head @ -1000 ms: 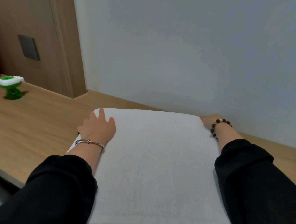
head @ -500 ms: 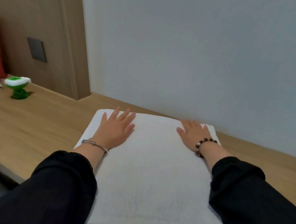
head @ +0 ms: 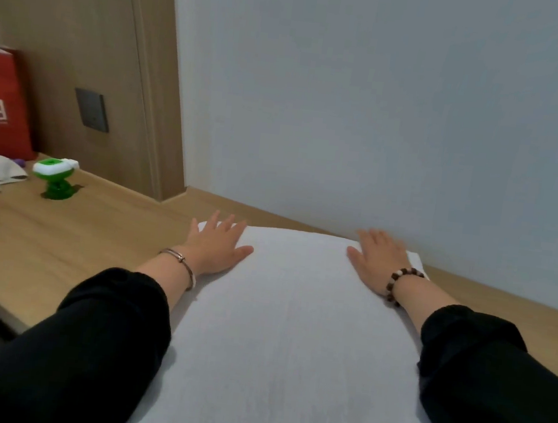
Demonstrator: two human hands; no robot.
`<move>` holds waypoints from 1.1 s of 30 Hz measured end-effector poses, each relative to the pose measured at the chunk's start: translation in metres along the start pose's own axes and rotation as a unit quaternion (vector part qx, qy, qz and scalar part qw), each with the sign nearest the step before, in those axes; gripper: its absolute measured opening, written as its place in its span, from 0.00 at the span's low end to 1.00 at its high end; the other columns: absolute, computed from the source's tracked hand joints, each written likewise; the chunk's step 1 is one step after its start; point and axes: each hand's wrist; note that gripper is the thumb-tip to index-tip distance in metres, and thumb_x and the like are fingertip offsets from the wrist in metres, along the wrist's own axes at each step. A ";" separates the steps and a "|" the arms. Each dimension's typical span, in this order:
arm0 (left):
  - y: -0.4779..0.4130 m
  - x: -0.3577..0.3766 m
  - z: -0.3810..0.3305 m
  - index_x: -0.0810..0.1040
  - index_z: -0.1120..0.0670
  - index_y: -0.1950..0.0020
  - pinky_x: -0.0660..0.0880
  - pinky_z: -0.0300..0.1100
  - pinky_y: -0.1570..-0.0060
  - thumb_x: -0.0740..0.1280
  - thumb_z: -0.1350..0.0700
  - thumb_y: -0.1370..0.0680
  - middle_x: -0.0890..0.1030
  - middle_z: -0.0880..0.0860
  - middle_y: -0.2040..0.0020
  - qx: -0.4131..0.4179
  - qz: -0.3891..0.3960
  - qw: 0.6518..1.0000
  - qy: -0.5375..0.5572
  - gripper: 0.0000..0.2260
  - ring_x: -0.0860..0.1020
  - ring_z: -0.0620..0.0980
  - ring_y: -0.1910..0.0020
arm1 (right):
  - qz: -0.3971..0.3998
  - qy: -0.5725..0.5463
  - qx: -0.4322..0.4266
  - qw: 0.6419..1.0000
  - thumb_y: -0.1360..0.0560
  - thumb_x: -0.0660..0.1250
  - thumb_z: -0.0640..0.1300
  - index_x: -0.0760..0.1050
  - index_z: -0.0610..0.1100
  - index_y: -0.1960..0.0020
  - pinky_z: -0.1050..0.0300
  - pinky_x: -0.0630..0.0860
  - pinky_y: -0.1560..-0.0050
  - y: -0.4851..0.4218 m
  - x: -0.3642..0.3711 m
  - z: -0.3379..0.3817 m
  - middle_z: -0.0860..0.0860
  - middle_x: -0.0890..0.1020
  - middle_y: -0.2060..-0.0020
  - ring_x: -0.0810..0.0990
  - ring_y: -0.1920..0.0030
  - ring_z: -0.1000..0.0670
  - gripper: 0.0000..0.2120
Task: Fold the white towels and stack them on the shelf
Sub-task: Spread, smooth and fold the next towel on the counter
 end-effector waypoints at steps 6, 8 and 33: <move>-0.026 -0.023 -0.033 0.58 0.47 0.24 0.52 0.55 0.29 0.50 0.45 0.17 0.60 0.47 0.24 0.127 -0.016 0.992 0.019 0.22 0.55 0.49 0.25 | -0.001 -0.055 -0.109 0.993 0.18 0.46 0.57 0.54 0.48 0.24 0.45 0.52 0.27 -0.019 0.001 0.072 0.47 0.58 0.24 0.56 0.25 0.47 0.26; -0.025 -0.010 -0.041 0.58 0.49 0.24 0.56 0.49 0.29 0.49 0.47 0.17 0.64 0.50 0.25 0.129 -0.028 0.991 0.019 0.21 0.60 0.50 0.27 | -0.002 -0.033 -0.095 0.995 0.18 0.44 0.56 0.58 0.48 0.25 0.48 0.57 0.29 -0.018 0.010 0.066 0.48 0.63 0.26 0.61 0.27 0.47 0.25; 0.187 -0.017 -0.085 0.41 0.51 0.22 0.44 0.60 0.28 0.42 0.44 0.18 0.41 0.48 0.22 0.158 0.086 0.984 0.009 0.26 0.40 0.50 0.23 | 0.189 -0.001 -0.046 0.981 0.22 0.40 0.64 0.36 0.56 0.24 0.31 0.47 0.29 0.171 -0.009 0.062 0.53 0.37 0.23 0.38 0.23 0.46 0.30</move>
Point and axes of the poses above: each hand's wrist, its own y-axis away from the middle knuckle, its own x-axis out of the palm, z = x × y
